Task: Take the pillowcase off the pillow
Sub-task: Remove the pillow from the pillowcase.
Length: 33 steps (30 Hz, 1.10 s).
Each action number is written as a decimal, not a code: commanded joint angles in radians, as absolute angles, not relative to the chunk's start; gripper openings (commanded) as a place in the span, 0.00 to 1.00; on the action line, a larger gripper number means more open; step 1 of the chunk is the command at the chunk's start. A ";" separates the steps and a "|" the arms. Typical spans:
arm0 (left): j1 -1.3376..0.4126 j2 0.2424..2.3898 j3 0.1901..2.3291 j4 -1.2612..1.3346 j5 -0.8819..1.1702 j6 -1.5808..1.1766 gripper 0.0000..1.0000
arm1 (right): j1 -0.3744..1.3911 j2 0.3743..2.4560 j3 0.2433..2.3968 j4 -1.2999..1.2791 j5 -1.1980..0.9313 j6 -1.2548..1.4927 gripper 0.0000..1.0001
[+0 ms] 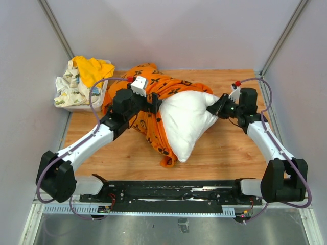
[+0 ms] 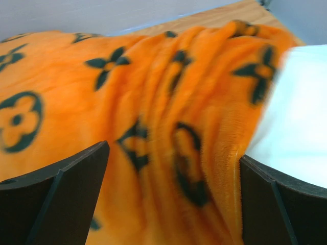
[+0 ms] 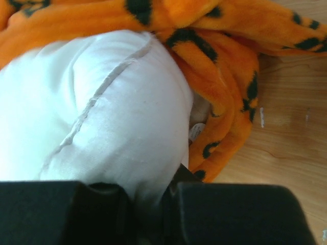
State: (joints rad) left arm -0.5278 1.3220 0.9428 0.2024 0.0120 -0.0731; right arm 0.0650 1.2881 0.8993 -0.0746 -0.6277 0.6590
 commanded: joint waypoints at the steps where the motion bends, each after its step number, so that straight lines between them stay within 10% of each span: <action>1: -0.457 1.231 0.881 0.173 -0.097 -0.051 0.99 | -0.012 1.246 0.880 -0.092 -0.648 0.658 0.07; 12: -0.448 1.311 0.889 0.210 -0.001 -0.124 0.94 | 0.043 1.249 0.886 -0.020 -0.631 0.706 0.06; 20: -0.575 1.256 0.932 0.238 -0.291 -0.058 0.99 | 0.080 1.254 0.919 -0.068 -0.582 0.665 0.08; 28: -0.606 1.113 0.990 0.236 0.365 -0.102 0.99 | 0.075 1.292 0.916 -0.041 -0.589 0.695 0.10; 33: -0.756 1.224 1.012 0.160 0.338 -0.056 0.99 | 0.077 1.317 0.916 -0.022 -0.605 0.713 0.10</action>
State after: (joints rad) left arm -0.6750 1.1244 1.0069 0.2401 0.2165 -0.0860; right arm 0.0612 1.3006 0.8768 -0.0574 -0.5835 0.6910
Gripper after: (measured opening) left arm 0.993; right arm 0.145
